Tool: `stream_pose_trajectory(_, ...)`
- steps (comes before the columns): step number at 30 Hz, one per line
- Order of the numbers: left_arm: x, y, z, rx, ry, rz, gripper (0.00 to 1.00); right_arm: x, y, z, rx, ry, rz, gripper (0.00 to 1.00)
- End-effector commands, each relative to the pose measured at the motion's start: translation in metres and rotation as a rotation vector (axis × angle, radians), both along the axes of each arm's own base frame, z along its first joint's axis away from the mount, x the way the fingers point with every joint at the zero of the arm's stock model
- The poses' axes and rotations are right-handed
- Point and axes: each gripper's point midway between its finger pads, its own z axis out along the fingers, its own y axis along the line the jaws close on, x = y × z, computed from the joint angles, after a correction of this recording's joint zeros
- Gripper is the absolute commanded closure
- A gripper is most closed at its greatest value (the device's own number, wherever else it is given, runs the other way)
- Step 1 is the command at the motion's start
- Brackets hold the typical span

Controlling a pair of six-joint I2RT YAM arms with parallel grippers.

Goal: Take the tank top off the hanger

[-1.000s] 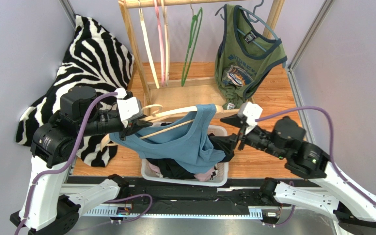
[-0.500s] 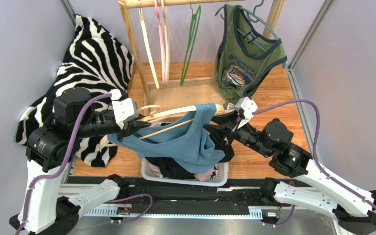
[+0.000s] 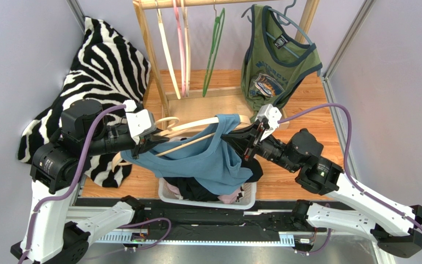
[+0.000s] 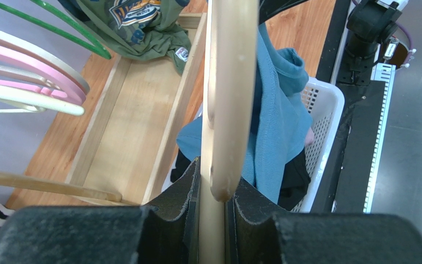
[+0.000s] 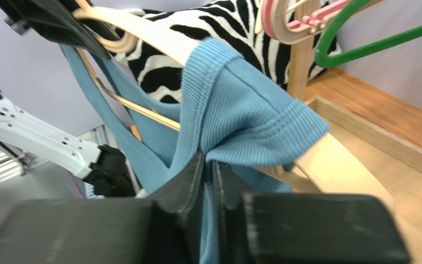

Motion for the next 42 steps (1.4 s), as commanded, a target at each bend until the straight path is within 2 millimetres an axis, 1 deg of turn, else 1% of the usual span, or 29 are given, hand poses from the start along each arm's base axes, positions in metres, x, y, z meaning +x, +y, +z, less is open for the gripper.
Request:
stream_pose_trajectory(1, 0.004, 0.000, 0.012, -0.036, -0.055, 0.011, 1.00, -0.012, 0.005, 0.050, 0.110, -0.056, 0.048, 0.94)
stream_pose_trajectory(2, 0.004, 0.000, 0.010, -0.033, -0.052, 0.012, 1.00, -0.013, 0.006, 0.052, 0.111, -0.063, 0.053, 1.00)
stream_pose_trajectory(8, 0.007, 0.002, 0.008, -0.023, -0.059, 0.025, 1.00, -0.015, 0.011, 0.071, 0.129, -0.098, 0.058, 1.00)
stream_pose_trajectory(9, 0.006, 0.002, 0.009, -0.023, -0.064, 0.028, 1.00, -0.014, 0.008, 0.082, 0.140, -0.121, 0.045, 1.00)
stream_pose_trajectory(10, 0.006, 0.004, 0.010, -0.023, -0.069, 0.034, 1.00, -0.007, 0.004, 0.086, 0.139, -0.127, 0.000, 1.00)
stream_pose_trajectory(12, 0.006, 0.006, 0.009, -0.020, -0.074, 0.043, 1.00, 0.000, -0.005, 0.097, 0.129, -0.171, -0.058, 1.00)
stream_pose_trajectory(13, 0.006, 0.008, 0.009, -0.019, -0.076, 0.050, 1.00, 0.008, -0.015, 0.108, 0.137, -0.178, -0.123, 1.00)
stream_pose_trajectory(15, 0.003, 0.010, 0.009, -0.021, -0.080, 0.055, 1.00, 0.019, -0.027, 0.116, 0.115, -0.194, -0.203, 1.00)
stream_pose_trajectory(16, 0.000, 0.012, 0.009, -0.023, -0.084, 0.056, 1.00, 0.029, -0.036, 0.117, 0.070, -0.198, -0.271, 1.00)
stream_pose_trajectory(17, 0.000, 0.014, 0.009, -0.024, -0.085, 0.063, 1.00, 0.034, -0.040, 0.116, 0.048, -0.194, -0.304, 1.00)
stream_pose_trajectory(18, -0.002, 0.015, 0.009, -0.027, -0.088, 0.063, 1.00, 0.041, -0.047, 0.114, 0.028, -0.189, -0.343, 1.00)
stream_pose_trajectory(21, -0.007, 0.021, 0.010, -0.031, -0.107, 0.078, 1.00, 0.055, -0.064, 0.100, -0.032, -0.149, -0.415, 1.00)
stream_pose_trajectory(23, -0.010, 0.024, 0.011, -0.031, -0.116, 0.083, 1.00, 0.057, -0.073, 0.094, -0.040, -0.128, -0.438, 1.00)
stream_pose_trajectory(26, -0.017, 0.024, 0.016, -0.048, -0.119, 0.068, 1.00, 0.065, -0.091, 0.074, -0.096, -0.101, -0.510, 1.00)
stream_pose_trajectory(29, -0.021, 0.021, 0.024, -0.070, -0.120, 0.045, 1.00, 0.072, -0.111, 0.049, -0.165, -0.061, -0.573, 1.00)
stream_pose_trajectory(30, -0.023, 0.020, 0.029, -0.077, -0.127, 0.038, 1.00, 0.072, -0.116, 0.039, -0.190, -0.048, -0.583, 1.00)
stream_pose_trajectory(32, -0.027, 0.019, 0.033, -0.086, -0.135, 0.019, 1.00, 0.072, -0.125, 0.029, -0.203, -0.028, -0.609, 1.00)
stream_pose_trajectory(33, -0.026, 0.018, 0.036, -0.085, -0.136, 0.015, 1.00, 0.069, -0.131, 0.020, -0.216, -0.020, -0.611, 1.00)
stream_pose_trajectory(35, -0.025, 0.018, 0.038, -0.077, -0.138, 0.009, 1.00, 0.066, -0.136, 0.014, -0.218, -0.014, -0.615, 1.00)
stream_pose_trajectory(36, -0.024, 0.016, 0.039, -0.074, -0.138, 0.003, 1.00, 0.063, -0.142, 0.008, -0.223, -0.005, -0.625, 1.00)
stream_pose_trajectory(38, -0.024, 0.013, 0.042, -0.077, -0.141, -0.023, 1.00, 0.060, -0.144, 0.003, -0.234, 0.001, -0.622, 1.00)
stream_pose_trajectory(39, -0.023, 0.010, 0.044, -0.074, -0.131, -0.036, 1.00, 0.056, -0.141, -0.005, -0.235, 0.030, -0.593, 1.00)
stream_pose_trajectory(40, -0.025, 0.007, 0.045, -0.078, -0.125, -0.063, 1.00, 0.051, -0.139, -0.007, -0.231, 0.034, -0.564, 1.00)
stream_pose_trajectory(41, -0.025, 0.005, 0.045, -0.071, -0.128, -0.078, 1.00, 0.046, -0.135, -0.014, -0.244, 0.047, -0.526, 1.00)
stream_pose_trajectory(42, -0.024, 0.003, 0.045, -0.059, -0.123, -0.090, 1.00, 0.037, -0.124, -0.019, -0.250, 0.058, -0.446, 1.00)
